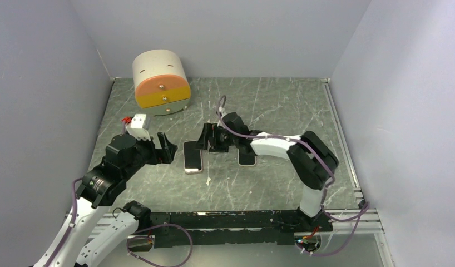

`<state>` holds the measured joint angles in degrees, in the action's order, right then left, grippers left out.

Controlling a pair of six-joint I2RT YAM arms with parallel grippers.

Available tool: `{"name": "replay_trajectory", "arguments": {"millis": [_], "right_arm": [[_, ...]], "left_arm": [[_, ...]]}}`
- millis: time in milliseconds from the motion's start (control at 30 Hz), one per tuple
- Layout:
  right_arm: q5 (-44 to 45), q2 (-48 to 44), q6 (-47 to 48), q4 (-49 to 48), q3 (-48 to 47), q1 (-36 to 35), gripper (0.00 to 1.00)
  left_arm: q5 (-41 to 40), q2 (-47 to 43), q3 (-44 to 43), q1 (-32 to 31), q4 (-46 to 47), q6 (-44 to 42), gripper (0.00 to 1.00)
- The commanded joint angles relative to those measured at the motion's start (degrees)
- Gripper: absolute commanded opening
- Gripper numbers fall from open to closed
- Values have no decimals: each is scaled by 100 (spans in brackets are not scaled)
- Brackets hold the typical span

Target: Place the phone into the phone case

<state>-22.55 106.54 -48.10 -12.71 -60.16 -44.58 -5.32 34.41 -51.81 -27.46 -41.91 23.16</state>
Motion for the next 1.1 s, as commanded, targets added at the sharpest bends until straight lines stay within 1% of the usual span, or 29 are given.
{"name": "replay_trajectory", "arguments": {"millis": [0,133,300,400,567,700,800,1067], "right_arm": [[708,-1048,665,885,-50,45,99],[1509,-1918,931,1727,166,54,99],[2223,-3064,1040,2582,427,59,99],[2526,-3814,987,2770,723,61,99],[2864,-5321,1019,2826,1307,53,99],[3248,-6171,998,3184,1458,59,99],[3450,-6400,914,3449,1437,58,99],[3611,-6742,842,3538,1191,62,99]], "left_arm": [[112,97,-44,-5,69,-98,94],[179,157,-11,-5,94,-38,94],[408,241,88,-5,230,80,94],[515,382,127,-4,382,162,94],[853,645,9,-4,461,173,94],[1036,692,-77,-5,550,286,94],[1077,649,-83,0,710,410,94],[1153,591,-122,-4,830,568,94]]}}
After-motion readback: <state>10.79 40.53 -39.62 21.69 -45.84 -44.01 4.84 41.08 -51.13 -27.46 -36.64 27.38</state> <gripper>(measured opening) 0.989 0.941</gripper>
